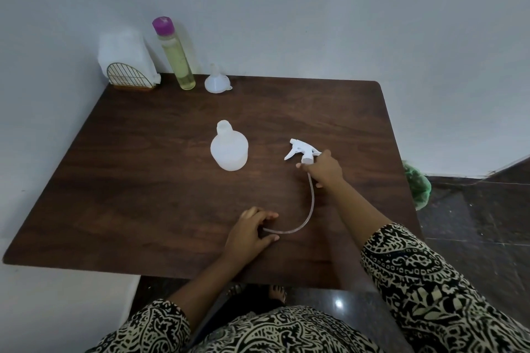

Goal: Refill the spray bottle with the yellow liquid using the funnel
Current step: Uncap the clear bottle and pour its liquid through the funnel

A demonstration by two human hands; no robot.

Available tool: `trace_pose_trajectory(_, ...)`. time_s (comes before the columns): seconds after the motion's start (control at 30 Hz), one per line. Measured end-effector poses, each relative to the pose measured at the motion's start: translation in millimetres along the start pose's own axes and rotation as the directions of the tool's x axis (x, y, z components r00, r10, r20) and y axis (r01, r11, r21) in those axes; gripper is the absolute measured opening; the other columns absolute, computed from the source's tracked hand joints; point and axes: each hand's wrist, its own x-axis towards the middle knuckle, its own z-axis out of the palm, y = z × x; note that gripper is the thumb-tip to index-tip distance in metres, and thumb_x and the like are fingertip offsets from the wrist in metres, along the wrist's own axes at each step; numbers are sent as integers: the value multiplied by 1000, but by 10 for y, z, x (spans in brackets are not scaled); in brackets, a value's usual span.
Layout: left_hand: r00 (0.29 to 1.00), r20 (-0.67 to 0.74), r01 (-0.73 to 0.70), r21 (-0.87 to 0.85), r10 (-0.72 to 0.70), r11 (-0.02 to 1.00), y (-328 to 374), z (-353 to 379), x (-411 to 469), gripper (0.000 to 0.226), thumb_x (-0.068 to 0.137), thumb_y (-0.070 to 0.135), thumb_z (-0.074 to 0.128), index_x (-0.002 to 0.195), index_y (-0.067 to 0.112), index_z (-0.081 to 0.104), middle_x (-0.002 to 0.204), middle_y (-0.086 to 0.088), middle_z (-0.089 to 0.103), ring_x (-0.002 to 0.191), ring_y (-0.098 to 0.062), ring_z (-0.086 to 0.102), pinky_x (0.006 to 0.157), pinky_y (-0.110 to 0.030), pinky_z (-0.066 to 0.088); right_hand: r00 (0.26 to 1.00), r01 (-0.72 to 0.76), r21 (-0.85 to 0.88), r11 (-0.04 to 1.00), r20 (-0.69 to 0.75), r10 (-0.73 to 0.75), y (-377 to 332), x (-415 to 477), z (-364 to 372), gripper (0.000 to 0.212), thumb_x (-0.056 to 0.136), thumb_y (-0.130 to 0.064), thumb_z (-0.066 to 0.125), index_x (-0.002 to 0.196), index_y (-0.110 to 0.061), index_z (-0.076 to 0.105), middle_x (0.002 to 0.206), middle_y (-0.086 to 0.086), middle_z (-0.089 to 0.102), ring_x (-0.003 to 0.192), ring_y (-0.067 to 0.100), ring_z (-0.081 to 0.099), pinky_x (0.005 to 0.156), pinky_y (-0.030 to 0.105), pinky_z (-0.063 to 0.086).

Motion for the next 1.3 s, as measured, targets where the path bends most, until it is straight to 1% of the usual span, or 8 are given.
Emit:
trace_pose_trajectory(0.13,998,-30,52,-152,-57,987,-42,-91,-112,54,70,30,83,120,31,62,112,12,52,99,1,53,79,-11,44,998,22,-12,1000,-58,-22,90,-132,-42,70,75,-45,73,121,-6,38,122,14,54,110,32,55,85,42,49)
trace_pose_trajectory(0.33,915,-304,184,-268,-264,946,-195,-426,-255,32,81,17,76,109,29,66,106,10,58,93,-3,59,70,-10,44,930,266,-9,964,-260,-259,-22,-428,-83,49,79,-34,71,115,-9,48,116,10,54,111,30,47,77,31,34)
trace_pose_trajectory(0.5,868,-373,211,-318,-327,924,-198,-684,5,38,82,15,75,115,30,61,111,7,55,98,-9,58,80,-25,50,900,425,51,904,-125,-417,-316,-466,104,35,79,-27,72,106,-12,56,103,-1,61,96,18,55,72,29,36)
trace_pose_trajectory(0.67,795,-488,195,-357,-360,914,-153,-974,624,77,71,34,82,138,23,46,134,2,44,125,-16,45,100,-32,39,873,488,23,872,-3,-488,-699,-266,333,28,82,-27,69,103,-13,58,93,-1,55,89,13,51,73,26,34)
trace_pose_trajectory(0.77,818,-440,235,-332,-370,914,-129,-1087,1015,88,66,46,83,141,24,42,143,1,43,131,-17,37,105,-36,35,865,501,15,865,19,-501,-952,-76,430,22,84,-24,64,103,-15,59,100,1,60,92,15,54,75,27,38)
trace_pose_trajectory(0.87,870,-368,258,-226,-328,939,-202,-1076,1246,85,60,60,76,131,20,52,133,1,55,124,-20,48,104,-43,41,863,505,11,863,4,-505,-1231,150,472,19,86,-23,61,103,-14,59,103,1,61,92,16,56,76,26,39)
trace_pose_trajectory(1.1,886,-356,202,-277,-295,939,-506,-1183,1228,68,63,49,77,123,26,58,123,11,55,114,-12,51,95,-41,48,820,572,-36,819,56,-570,-2208,720,609,17,86,-21,63,101,-13,58,98,2,59,88,16,54,76,26,39)
trace_pose_trajectory(1.3,900,-320,170,-367,-296,915,-727,-1337,1191,68,63,52,79,123,29,56,125,14,51,118,-8,50,97,-40,47,765,633,-19,774,171,-621,-3181,1065,977,55,82,-25,70,129,-7,49,129,13,55,119,26,52,96,33,40)
